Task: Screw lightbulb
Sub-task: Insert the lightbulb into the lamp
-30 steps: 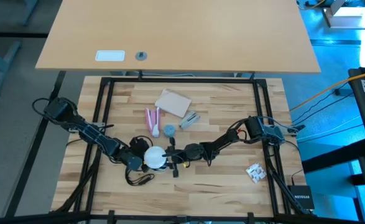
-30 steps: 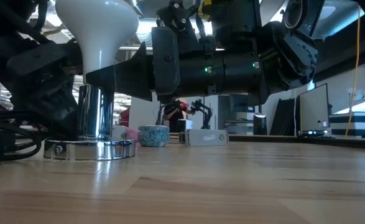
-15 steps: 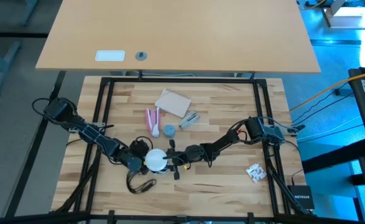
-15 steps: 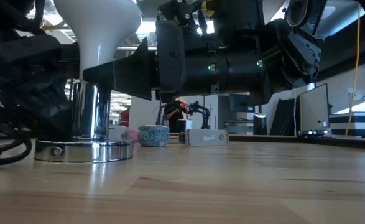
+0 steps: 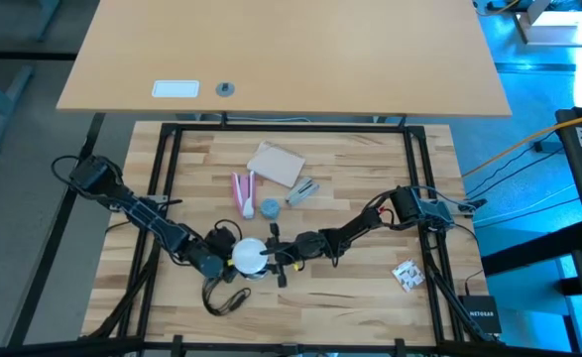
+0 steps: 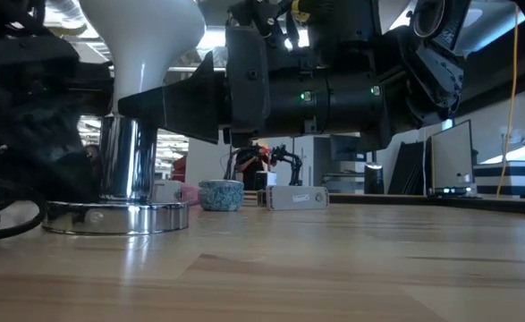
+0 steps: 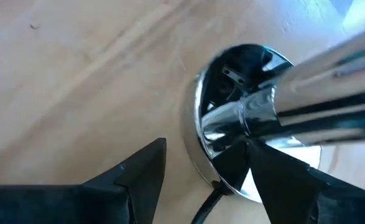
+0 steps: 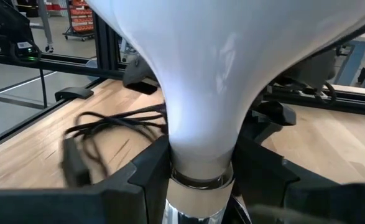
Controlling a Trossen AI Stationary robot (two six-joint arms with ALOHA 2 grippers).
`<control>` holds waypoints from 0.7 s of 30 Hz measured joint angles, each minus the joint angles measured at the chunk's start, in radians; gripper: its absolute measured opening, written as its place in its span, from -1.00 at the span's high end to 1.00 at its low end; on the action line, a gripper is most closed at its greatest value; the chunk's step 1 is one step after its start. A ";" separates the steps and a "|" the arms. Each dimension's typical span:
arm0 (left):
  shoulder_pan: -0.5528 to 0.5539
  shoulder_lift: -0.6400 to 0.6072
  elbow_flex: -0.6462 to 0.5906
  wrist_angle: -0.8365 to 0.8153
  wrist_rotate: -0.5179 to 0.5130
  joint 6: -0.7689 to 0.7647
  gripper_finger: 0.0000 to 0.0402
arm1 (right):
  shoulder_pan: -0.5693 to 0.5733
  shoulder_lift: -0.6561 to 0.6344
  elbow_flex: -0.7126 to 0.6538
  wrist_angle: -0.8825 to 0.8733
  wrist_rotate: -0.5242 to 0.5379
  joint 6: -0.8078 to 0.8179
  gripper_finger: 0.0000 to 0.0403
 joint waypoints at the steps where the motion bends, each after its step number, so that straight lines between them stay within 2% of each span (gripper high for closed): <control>1: -0.005 0.000 0.004 -0.001 0.005 -0.003 -0.10 | 0.000 0.000 0.000 0.000 0.000 0.000 0.18; 11: -0.032 0.002 0.034 0.003 0.044 -0.006 -0.10 | -0.003 0.000 0.000 0.000 0.024 -0.004 0.18; 16: -0.032 -0.001 0.035 -0.017 -0.043 0.004 -0.10 | -0.003 0.000 0.000 0.001 0.023 -0.004 0.18; 21: -0.031 -0.041 0.036 -0.111 -0.133 -0.036 -0.10 | -0.003 0.000 0.000 0.000 0.016 -0.003 0.18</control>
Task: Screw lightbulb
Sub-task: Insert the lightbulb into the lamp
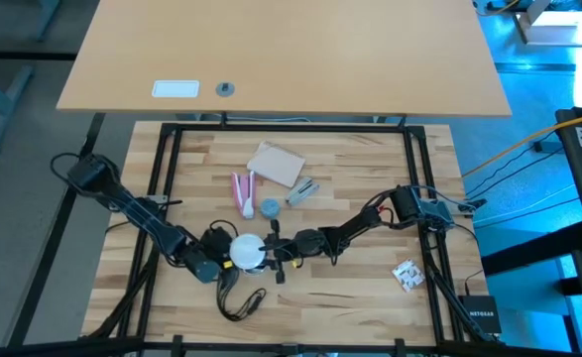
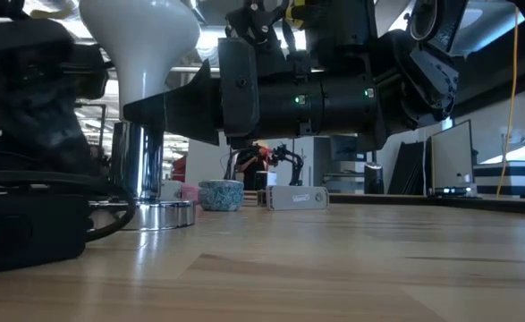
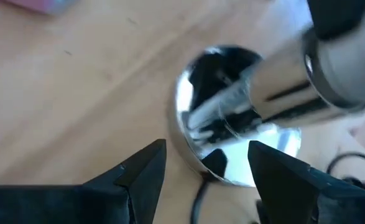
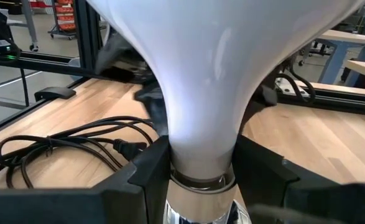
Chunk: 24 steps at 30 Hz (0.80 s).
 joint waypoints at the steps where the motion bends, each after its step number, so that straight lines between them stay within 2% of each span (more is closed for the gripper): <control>1: 0.000 -0.011 0.000 -0.015 -0.014 -0.007 -0.10 | 0.000 0.000 0.000 0.000 0.000 0.000 0.18; 8: 0.022 -0.059 0.000 -0.082 -0.089 -0.008 -0.10 | 0.000 0.000 0.000 0.001 -0.003 0.000 0.18; 17: 0.096 -0.055 -0.003 -0.085 -0.090 0.075 -0.10 | 0.001 0.000 0.000 0.002 -0.008 0.001 0.18; 24: 0.115 -0.023 -0.004 -0.008 -0.080 0.121 -0.10 | 0.001 0.000 0.000 0.007 -0.007 0.001 0.18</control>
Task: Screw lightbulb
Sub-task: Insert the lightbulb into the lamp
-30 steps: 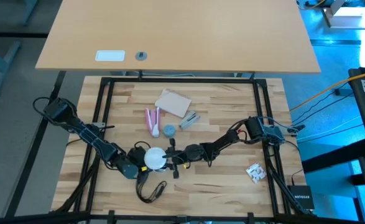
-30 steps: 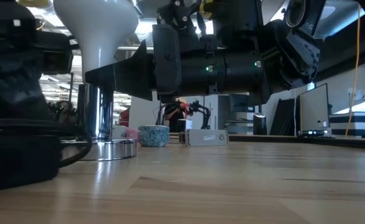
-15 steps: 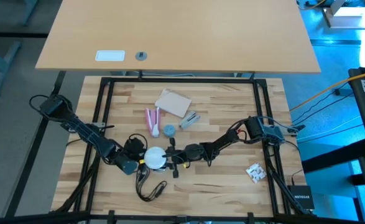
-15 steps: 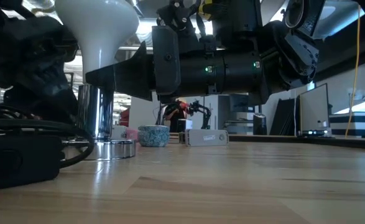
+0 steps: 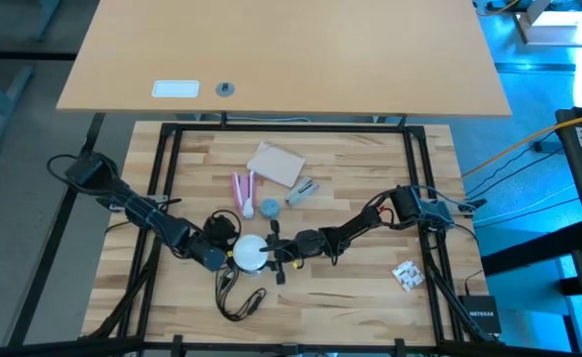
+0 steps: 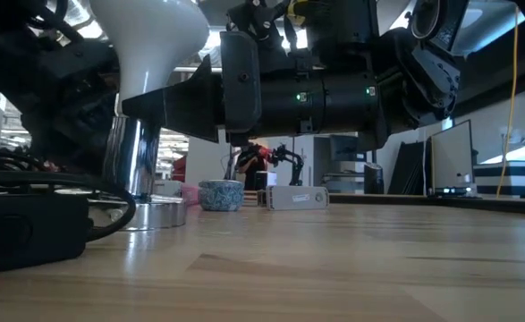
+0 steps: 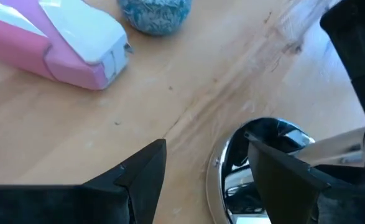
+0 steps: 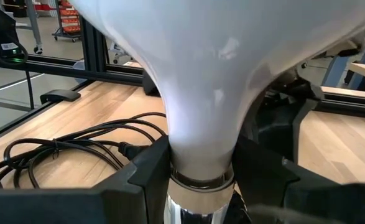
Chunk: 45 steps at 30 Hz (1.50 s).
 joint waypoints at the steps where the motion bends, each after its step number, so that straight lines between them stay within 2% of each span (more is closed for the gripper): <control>1: -0.001 0.007 0.000 0.005 0.005 -0.002 -0.10 | 0.000 0.000 0.000 -0.001 0.000 0.000 0.18; 33: -0.014 0.037 0.000 -0.037 0.080 -0.027 -0.10 | 0.000 0.000 0.000 -0.010 0.001 0.001 0.18; 45: -0.053 0.094 0.003 -0.019 0.087 -0.109 -0.10 | 0.001 0.000 0.001 -0.012 -0.002 0.002 0.18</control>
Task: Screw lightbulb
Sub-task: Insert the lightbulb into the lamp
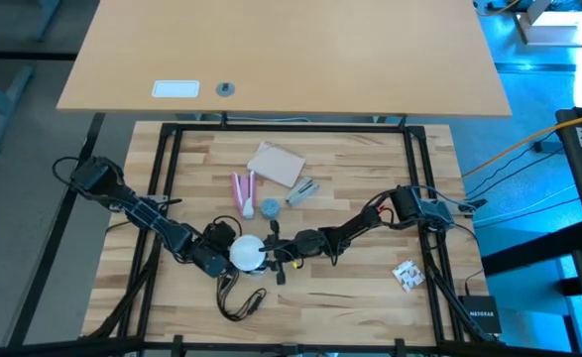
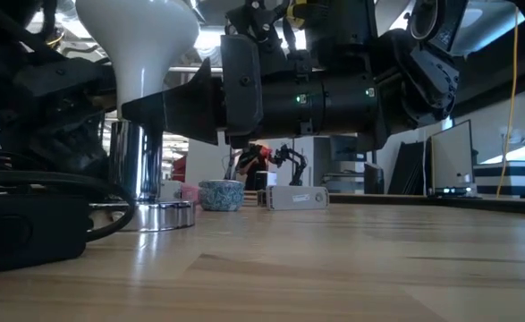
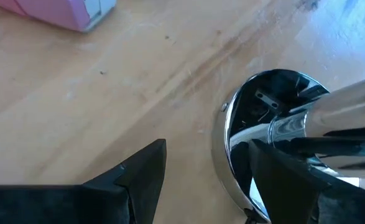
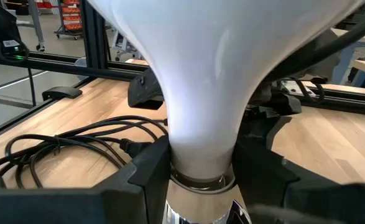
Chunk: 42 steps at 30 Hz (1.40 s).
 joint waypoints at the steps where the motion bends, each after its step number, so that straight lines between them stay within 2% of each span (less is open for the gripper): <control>1: -0.006 0.000 0.000 -0.002 0.001 -0.009 -0.10 | 0.000 0.000 0.000 0.000 0.000 0.000 0.18; 11: -0.053 -0.010 -0.002 -0.005 0.031 -0.112 -0.10 | 0.001 0.000 0.000 0.000 -0.005 0.000 0.18; 23: -0.061 -0.027 -0.006 0.061 0.102 -0.116 -0.10 | 0.002 0.000 0.000 0.000 -0.003 0.000 0.18; 31: -0.064 -0.027 -0.006 0.123 0.135 -0.136 -0.10 | -0.003 0.000 0.000 0.001 0.045 -0.003 0.18; 36: -0.064 -0.027 -0.005 0.117 0.122 -0.135 -0.10 | -0.002 0.000 0.000 0.001 0.042 -0.003 0.18; 42: -0.063 -0.029 -0.005 0.113 0.036 -0.133 -0.10 | -0.002 0.000 0.000 0.001 0.032 -0.003 0.18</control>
